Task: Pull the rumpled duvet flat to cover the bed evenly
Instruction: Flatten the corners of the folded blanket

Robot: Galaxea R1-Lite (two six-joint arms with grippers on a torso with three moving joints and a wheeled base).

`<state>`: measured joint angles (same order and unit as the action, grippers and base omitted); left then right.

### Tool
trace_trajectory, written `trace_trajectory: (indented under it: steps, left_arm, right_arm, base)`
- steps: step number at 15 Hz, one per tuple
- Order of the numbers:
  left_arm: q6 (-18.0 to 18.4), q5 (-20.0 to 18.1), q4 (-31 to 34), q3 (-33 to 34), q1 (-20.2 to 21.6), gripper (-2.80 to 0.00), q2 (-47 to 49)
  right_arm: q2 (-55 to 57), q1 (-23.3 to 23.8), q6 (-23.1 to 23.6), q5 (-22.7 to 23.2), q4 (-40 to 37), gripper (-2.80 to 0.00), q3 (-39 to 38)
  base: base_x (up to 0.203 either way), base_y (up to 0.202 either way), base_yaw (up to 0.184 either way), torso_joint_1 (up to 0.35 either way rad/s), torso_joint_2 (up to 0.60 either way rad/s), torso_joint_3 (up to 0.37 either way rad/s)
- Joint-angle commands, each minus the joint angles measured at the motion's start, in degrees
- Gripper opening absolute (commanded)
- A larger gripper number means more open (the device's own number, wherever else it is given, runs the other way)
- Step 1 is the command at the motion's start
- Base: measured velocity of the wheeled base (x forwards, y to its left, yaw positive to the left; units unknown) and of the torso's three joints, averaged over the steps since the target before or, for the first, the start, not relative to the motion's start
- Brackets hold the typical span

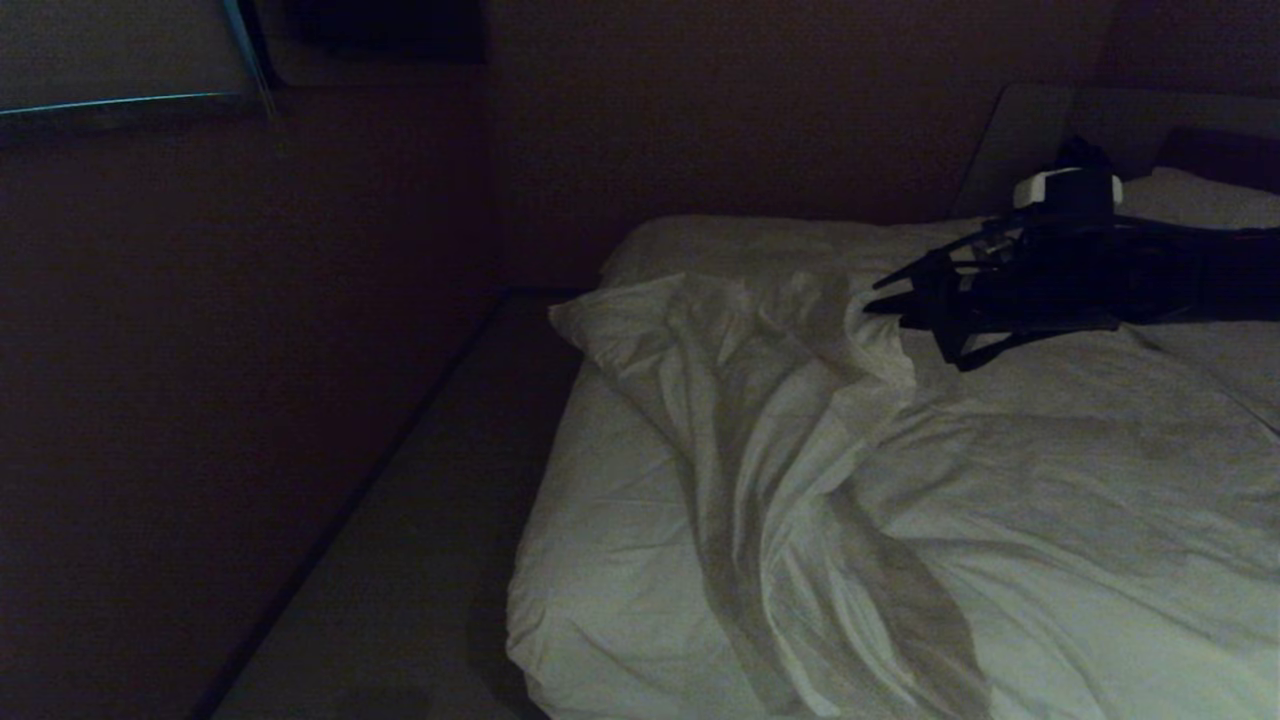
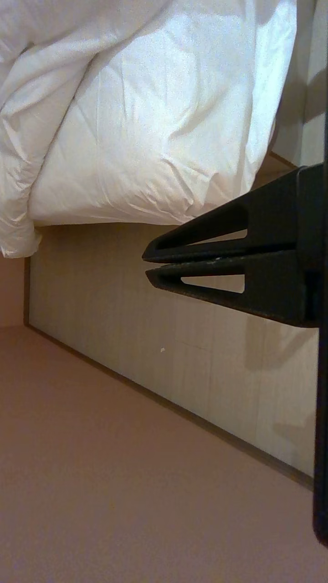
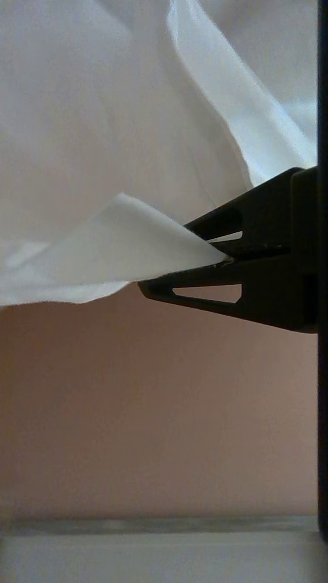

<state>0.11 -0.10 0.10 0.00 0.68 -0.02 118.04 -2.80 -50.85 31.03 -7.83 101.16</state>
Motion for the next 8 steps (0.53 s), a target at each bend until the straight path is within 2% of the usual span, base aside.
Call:
trace_trajectory:
  steps: [1,8]
  left_arm:
    - [0.0,0.0,0.0,0.0,0.0,-2.80,0.0]
    - [0.0,0.0,0.0,0.0,0.0,-2.80,0.0]
  right_arm:
    - [-3.6,-3.5,0.1,0.0,0.1,-2.80,-1.9]
    - [-6.3,-11.2,0.5,-0.5,0.0,-2.80,-1.4]
  base:
    - [0.000,0.000,0.000,0.000,0.00,0.000]
    - [0.000,0.000,0.000,0.000,0.00,0.000]
